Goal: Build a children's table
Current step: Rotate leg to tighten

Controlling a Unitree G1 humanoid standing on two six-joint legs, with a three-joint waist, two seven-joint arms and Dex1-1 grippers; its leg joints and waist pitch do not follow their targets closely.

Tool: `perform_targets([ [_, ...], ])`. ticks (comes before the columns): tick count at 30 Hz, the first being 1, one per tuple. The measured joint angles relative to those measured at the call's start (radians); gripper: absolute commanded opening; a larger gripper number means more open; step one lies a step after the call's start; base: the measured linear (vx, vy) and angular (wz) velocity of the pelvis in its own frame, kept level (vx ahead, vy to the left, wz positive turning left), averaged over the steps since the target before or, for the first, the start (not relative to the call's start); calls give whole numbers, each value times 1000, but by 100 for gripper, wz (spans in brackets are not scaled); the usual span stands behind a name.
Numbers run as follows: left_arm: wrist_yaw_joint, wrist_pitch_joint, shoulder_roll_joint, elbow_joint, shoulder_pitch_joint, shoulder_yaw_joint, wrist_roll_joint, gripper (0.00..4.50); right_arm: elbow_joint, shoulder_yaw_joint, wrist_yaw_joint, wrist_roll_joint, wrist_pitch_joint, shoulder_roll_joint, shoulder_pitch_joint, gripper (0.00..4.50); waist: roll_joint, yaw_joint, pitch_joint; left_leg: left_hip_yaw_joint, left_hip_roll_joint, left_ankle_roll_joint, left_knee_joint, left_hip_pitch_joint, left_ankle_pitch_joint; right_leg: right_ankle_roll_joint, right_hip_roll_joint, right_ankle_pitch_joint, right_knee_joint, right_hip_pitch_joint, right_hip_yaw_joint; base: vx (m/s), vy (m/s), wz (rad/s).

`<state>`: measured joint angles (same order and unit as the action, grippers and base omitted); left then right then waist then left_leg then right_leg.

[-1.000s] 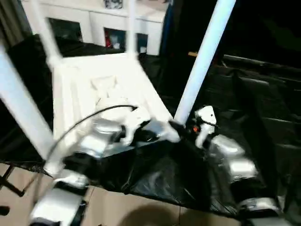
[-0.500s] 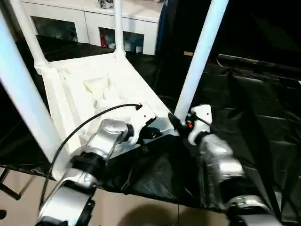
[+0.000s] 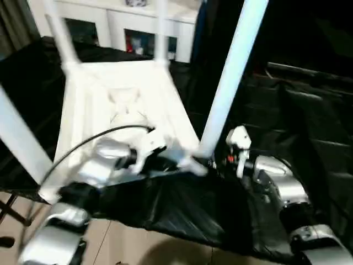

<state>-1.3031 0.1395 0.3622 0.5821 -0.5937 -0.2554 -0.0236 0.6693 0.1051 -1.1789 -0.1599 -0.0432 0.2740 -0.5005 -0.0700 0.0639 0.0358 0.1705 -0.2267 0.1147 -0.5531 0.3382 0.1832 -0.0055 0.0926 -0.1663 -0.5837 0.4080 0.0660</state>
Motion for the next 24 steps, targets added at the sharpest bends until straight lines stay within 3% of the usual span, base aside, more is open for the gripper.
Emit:
perform_targets([
  [3, -27, -5, 14, -12, 7, -7, 9, 0, 0, 14, -48, -1, 4, 12, -4, 316, 0, 2, 0, 0, 0, 0, -2, 1, 0, 0, 0, 0, 0, 1, 0, 0, 0, 0],
  [11, -93, -14, 38, -13, 9, -24, 21, 0, -1, 36, -141, -10, 44, 33, -8, 244, 0, 22, 0, 0, -1, 0, -4, 3, 0, 0, 0, 0, -6, 1, 0, 0, 0, 0],
  [16, -98, -12, 38, -13, 9, -24, 28, 0, -31, 40, -134, -9, 62, 33, 1, 230, -1, 24, 1, 0, -2, 1, -7, 3, 0, 1, 0, -1, -11, 3, -1, 0, 0, 0],
  [21, -27, 6, 6, 16, -4, -19, 16, 0, -55, 0, -11, -7, 64, -3, 42, 225, -1, 22, 0, 1, -1, 1, -9, 0, 0, 1, 0, -1, -12, 1, -3, 0, 0, 0],
  [24, 75, 31, -39, 30, -12, -7, -7, 0, -31, -40, 149, 2, 59, -42, 42, 219, -2, 6, -1, 0, 0, 1, -9, -5, 0, 7, 0, -5, -11, -1, -4, 0, 0, 0],
])
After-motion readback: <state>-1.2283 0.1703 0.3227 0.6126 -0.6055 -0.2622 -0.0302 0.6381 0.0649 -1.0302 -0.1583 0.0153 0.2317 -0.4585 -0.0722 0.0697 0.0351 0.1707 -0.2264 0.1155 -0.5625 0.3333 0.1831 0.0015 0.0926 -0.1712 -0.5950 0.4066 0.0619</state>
